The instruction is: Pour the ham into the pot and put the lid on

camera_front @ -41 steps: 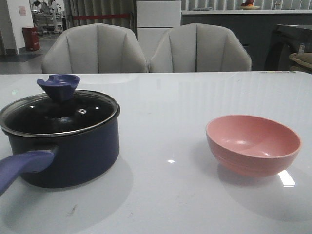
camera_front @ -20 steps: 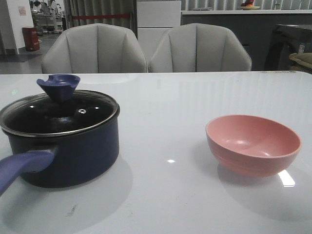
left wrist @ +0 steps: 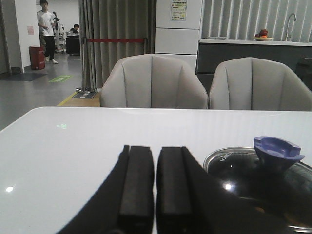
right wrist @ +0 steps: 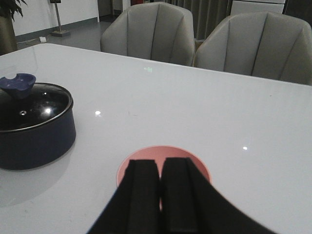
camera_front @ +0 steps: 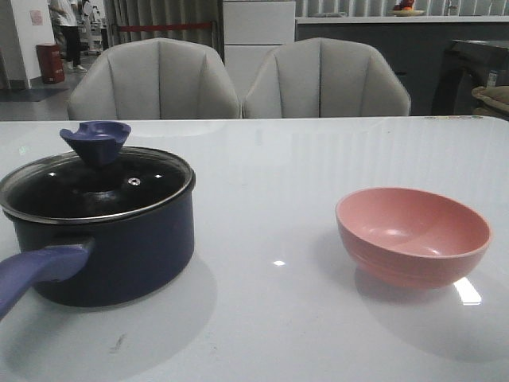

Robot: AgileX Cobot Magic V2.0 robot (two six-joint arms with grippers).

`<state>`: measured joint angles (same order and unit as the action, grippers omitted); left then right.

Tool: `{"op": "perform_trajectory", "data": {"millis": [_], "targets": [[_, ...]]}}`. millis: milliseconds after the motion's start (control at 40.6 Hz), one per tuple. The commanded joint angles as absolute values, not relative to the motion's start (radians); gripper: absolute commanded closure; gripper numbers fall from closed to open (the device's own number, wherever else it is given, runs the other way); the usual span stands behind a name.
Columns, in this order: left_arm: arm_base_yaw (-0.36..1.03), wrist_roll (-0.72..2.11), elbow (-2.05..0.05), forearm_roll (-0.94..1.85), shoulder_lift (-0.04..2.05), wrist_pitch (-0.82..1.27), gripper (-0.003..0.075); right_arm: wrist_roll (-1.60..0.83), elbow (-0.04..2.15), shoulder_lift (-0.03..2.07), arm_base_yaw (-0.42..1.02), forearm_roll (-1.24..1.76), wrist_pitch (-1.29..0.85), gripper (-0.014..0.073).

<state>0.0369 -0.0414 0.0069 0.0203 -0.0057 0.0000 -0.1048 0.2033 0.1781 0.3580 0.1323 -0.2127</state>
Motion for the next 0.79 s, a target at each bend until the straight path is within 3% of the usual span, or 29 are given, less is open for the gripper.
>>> {"op": "perform_trajectory", "data": {"millis": [0,320,518,764], "targets": [[0.036,-0.050,0.038,0.024,-0.019,-0.073,0.0596,-0.112,0.233,0.188,0.360,0.134,-0.129,0.0431],[0.036,-0.050,0.038,0.024,-0.019,-0.073,0.0596,-0.059,0.166,0.180,0.237,-0.008,-0.087,0.0431],[0.036,-0.050,0.038,0.024,-0.019,-0.073,0.0596,-0.011,0.038,0.060,0.095,-0.008,-0.049,0.0431],[0.036,-0.050,0.038,0.024,-0.019,-0.073,0.0596,0.016,-0.037,-0.023,0.045,-0.008,0.005,0.0431]]}}
